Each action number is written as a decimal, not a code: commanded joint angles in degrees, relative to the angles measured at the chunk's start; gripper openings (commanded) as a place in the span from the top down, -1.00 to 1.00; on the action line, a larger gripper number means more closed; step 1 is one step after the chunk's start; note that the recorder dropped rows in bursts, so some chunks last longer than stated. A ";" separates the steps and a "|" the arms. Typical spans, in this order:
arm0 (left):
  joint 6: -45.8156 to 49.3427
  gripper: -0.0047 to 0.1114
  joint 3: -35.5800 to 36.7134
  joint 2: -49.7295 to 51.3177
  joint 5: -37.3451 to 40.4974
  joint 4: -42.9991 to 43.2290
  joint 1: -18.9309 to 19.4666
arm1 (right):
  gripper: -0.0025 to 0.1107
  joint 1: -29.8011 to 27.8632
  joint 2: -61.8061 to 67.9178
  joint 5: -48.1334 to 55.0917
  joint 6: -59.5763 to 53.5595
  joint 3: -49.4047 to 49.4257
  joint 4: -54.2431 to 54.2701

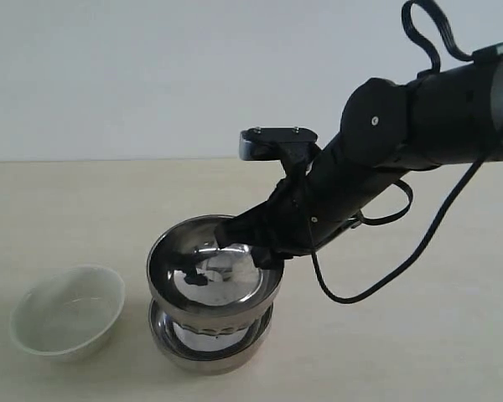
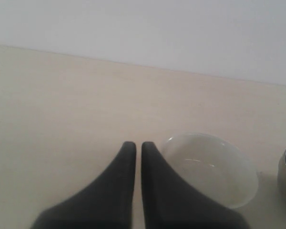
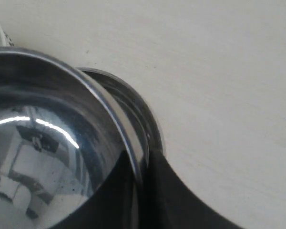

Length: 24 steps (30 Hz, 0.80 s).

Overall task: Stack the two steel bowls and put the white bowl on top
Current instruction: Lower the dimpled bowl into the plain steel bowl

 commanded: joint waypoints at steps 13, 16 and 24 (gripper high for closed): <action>-0.13 0.85 0.22 -0.20 -0.57 -0.43 -0.42 | 0.96 1.16 4.14 -3.41 -0.14 -0.21 0.72; -0.13 0.85 0.22 -0.20 -0.57 -0.43 -0.42 | 0.96 1.16 4.14 -2.79 -0.25 -0.21 0.72; -0.13 0.85 0.22 -0.20 -0.57 -0.43 -0.42 | 0.96 1.16 4.14 -2.64 -1.34 -0.21 0.60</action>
